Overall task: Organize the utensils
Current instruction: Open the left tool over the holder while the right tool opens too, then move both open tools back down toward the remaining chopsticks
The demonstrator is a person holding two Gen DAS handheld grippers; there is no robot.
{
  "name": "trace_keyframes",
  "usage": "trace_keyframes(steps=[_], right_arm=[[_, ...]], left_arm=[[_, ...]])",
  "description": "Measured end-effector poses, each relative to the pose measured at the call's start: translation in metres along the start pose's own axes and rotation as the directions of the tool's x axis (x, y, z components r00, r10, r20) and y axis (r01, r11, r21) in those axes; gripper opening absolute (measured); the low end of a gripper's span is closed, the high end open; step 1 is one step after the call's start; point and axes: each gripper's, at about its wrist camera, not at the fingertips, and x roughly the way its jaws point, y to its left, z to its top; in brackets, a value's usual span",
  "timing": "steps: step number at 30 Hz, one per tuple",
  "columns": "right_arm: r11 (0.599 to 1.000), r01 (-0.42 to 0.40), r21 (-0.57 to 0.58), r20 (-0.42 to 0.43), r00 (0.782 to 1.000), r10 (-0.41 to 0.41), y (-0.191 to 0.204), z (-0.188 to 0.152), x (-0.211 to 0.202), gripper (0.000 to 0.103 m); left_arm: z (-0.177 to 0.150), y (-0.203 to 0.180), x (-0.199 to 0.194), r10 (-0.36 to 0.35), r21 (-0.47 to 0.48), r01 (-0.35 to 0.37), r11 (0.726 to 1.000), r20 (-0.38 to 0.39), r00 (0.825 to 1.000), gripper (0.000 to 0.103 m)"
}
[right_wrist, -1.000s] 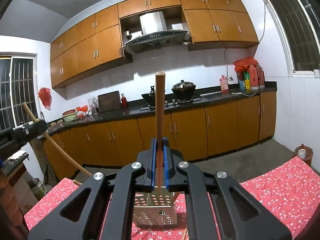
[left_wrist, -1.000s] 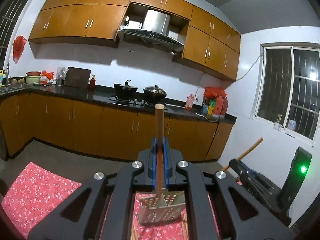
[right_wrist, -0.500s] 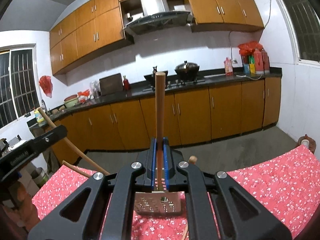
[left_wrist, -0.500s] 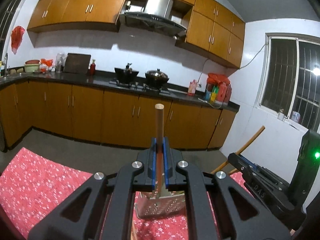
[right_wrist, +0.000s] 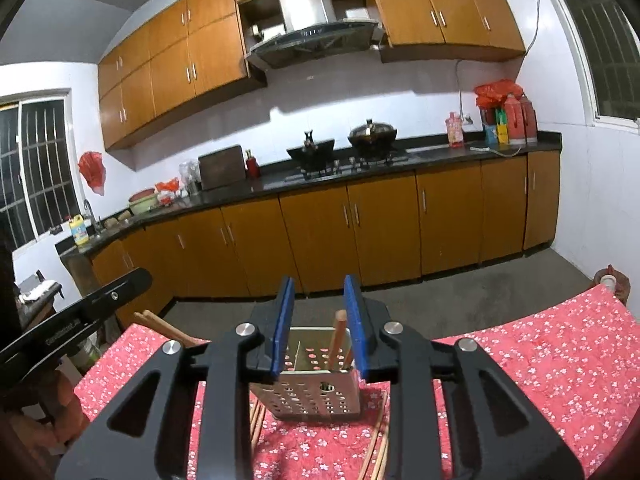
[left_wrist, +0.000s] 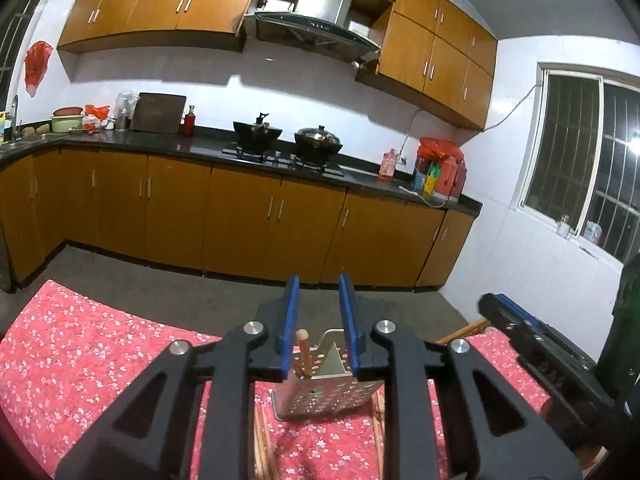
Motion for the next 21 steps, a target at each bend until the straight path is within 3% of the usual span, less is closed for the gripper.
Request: trace_keyframes(steps=[6, 10, 13, 15, 17, 21], right_arm=[[0.999, 0.049, 0.014, -0.002, 0.999, -0.049, -0.02, -0.022, -0.037, 0.027], [0.993, 0.115, 0.019, -0.152, 0.982, -0.111, -0.039, -0.065, -0.028, 0.027], [0.99, 0.138, 0.041, -0.319, 0.94, -0.118, -0.051, -0.11, -0.005, 0.026], [0.99, 0.13, 0.057, -0.415, 0.905, -0.095, -0.054, -0.14, 0.009, 0.019], [0.989, 0.129, 0.067, -0.488, 0.869, -0.08, -0.055, -0.164, 0.022, 0.018], [0.99, 0.125, 0.064, -0.545, 0.835, -0.071, -0.05, -0.189, 0.033, 0.018]], left_arm=[[-0.014, 0.014, -0.041, 0.017, -0.019, -0.016, 1.0, 0.014, 1.0, 0.024], [-0.052, 0.028, -0.051, 0.072, -0.007, -0.072, 0.997, -0.062, 0.995, 0.027], [-0.083, 0.039, -0.044, 0.123, 0.013, -0.122, 0.992, -0.144, 0.982, 0.027], [-0.106, 0.048, -0.035, 0.159, 0.026, -0.158, 0.987, -0.219, 0.963, 0.027], [-0.13, 0.059, -0.028, 0.177, 0.024, -0.178, 0.984, -0.293, 0.94, 0.027], [-0.158, 0.068, -0.021, 0.182, 0.016, -0.19, 0.982, -0.373, 0.91, 0.027]])
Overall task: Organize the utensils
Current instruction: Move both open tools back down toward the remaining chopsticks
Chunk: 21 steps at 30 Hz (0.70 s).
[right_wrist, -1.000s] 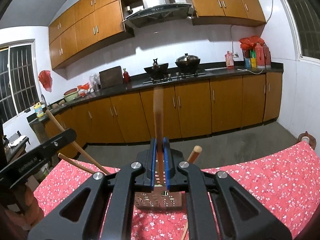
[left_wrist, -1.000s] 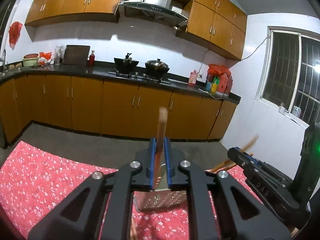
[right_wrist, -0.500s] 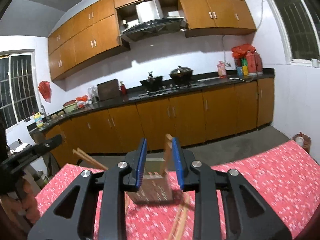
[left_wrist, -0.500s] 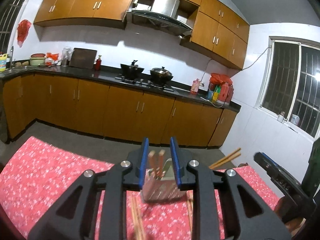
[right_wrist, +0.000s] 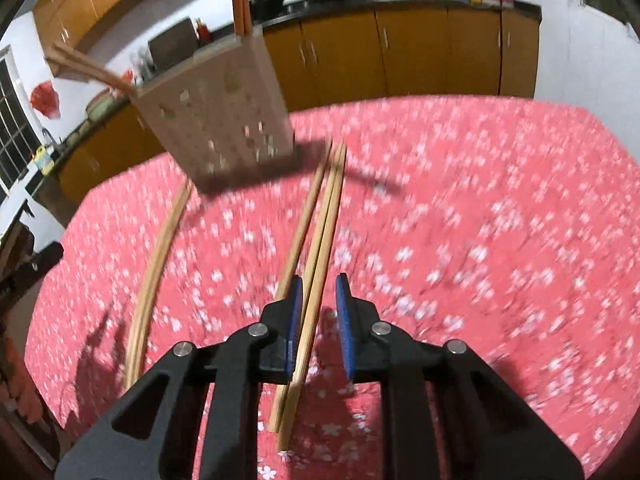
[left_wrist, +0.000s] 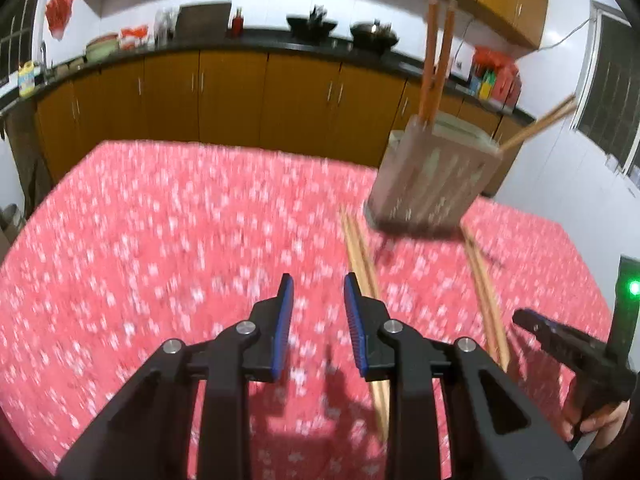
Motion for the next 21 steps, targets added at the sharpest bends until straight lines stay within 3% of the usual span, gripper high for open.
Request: trace_keyframes(steps=[8, 18, 21], right_arm=[[0.999, 0.034, -0.022, -0.018, 0.999, -0.034, 0.005, 0.002, 0.015, 0.017], [0.991, 0.089, -0.096, -0.015, 0.996, -0.091, 0.01, -0.001, 0.021, 0.017], [0.986, 0.14, -0.095, -0.004, 0.99, -0.141, 0.006, 0.001, 0.023, 0.007]], left_arm=[[-0.02, 0.0, 0.02, -0.013, -0.001, 0.013, 1.0, -0.068, 0.998, 0.027], [-0.029, -0.018, 0.033, -0.083, 0.01, 0.085, 0.996, -0.136, 0.987, 0.027], [-0.033, -0.023, 0.037, -0.102, 0.019, 0.106, 0.994, -0.157, 0.982, 0.026]])
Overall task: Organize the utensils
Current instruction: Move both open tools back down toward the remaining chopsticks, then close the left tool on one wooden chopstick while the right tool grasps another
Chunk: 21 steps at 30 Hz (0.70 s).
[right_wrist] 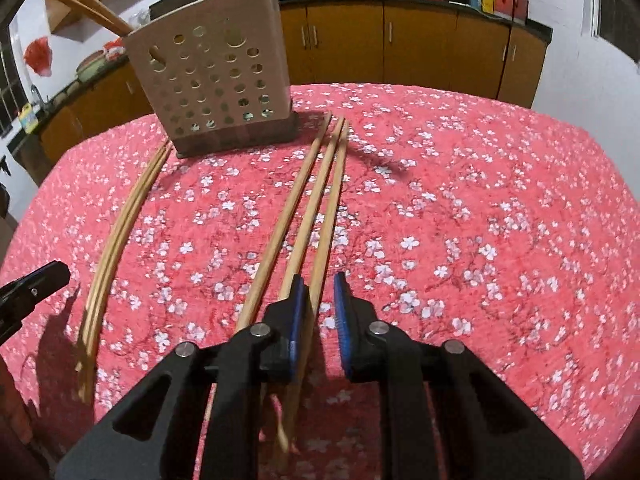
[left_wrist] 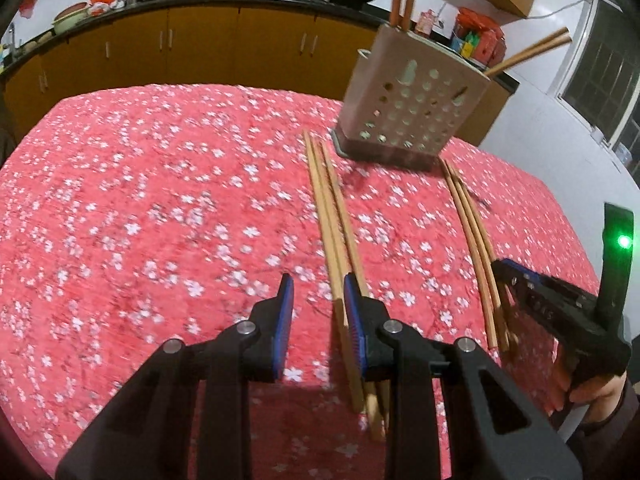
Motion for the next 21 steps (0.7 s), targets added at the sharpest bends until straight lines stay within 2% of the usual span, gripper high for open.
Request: trace_keyframes(steps=[5, 12, 21], right_arm=[[0.995, 0.016, 0.099, 0.004, 1.0, -0.017, -0.023, 0.003, 0.002, 0.007], [0.997, 0.022, 0.075, 0.012, 1.0, -0.023, -0.025, 0.0, -0.001, 0.007], [0.998, 0.01, 0.054, 0.011, 1.0, -0.01, -0.02, -0.005, -0.004, 0.007]], left_arm=[[-0.006, -0.008, 0.007, -0.009, 0.027, 0.01, 1.0, -0.026, 1.0, 0.024], [-0.01, -0.015, 0.017, 0.042, 0.063, -0.04, 0.997, -0.042, 0.998, 0.015], [-0.011, -0.03, 0.025, 0.095, 0.126, -0.09, 0.988, -0.04, 0.995, 0.015]])
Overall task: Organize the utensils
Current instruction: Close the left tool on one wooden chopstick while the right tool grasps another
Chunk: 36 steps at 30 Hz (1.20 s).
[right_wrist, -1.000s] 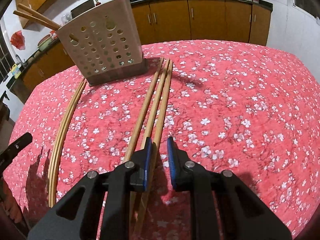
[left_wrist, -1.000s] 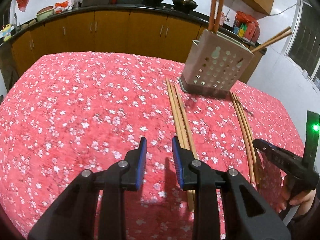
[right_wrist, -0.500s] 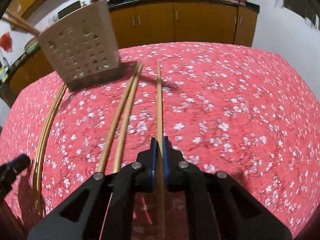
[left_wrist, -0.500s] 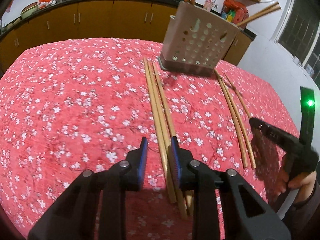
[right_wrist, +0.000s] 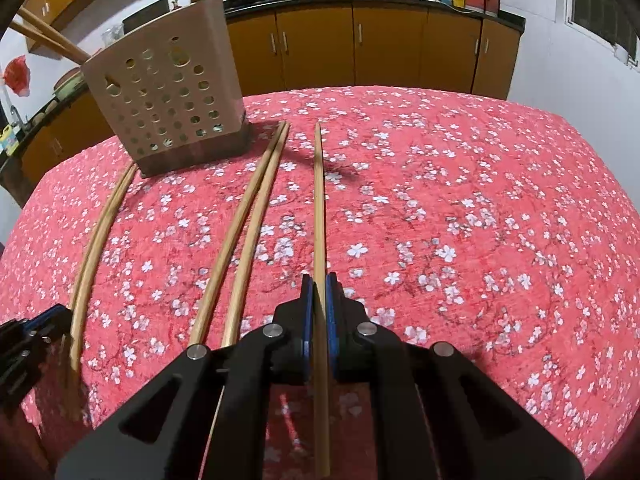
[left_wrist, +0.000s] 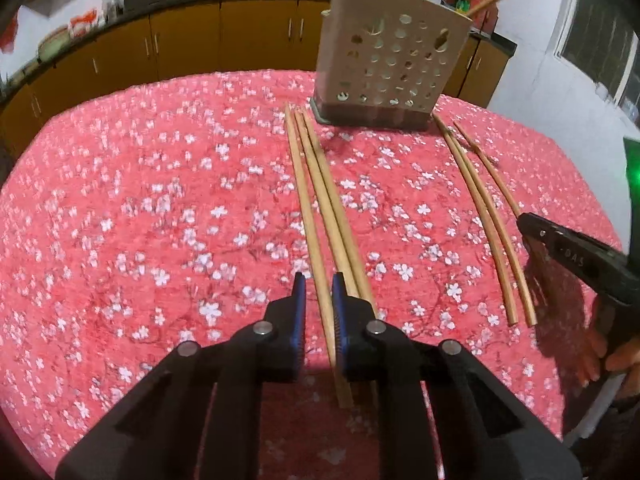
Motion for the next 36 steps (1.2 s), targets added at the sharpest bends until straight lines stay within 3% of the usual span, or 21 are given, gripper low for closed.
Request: trace_keyframes(steps=[6, 11, 17, 36], right_arm=[[1.0, -0.005, -0.01, 0.005, 1.0, 0.005, 0.0, -0.001, -0.001, 0.008], [1.0, 0.008, 0.001, 0.016, 1.0, -0.008, -0.007, 0.004, 0.002, 0.007], [0.999, 0.004, 0.032, 0.029, 1.0, -0.005, -0.018, 0.01, 0.006, 0.007], [1.0, 0.008, 0.017, 0.034, 0.999, -0.009, -0.015, 0.007, 0.004, 0.008]], left_arm=[[0.006, 0.009, 0.004, 0.052, -0.009, -0.052, 0.999, 0.011, 0.999, 0.008], [0.021, 0.046, 0.009, 0.106, -0.063, -0.104, 0.993, 0.015, 0.994, 0.008], [0.03, 0.081, 0.012, 0.072, -0.104, -0.068, 0.992, 0.03, 0.997, 0.008], [0.026, 0.081, 0.007, 0.07, -0.105, -0.065, 0.992, 0.053, 0.996, 0.01]])
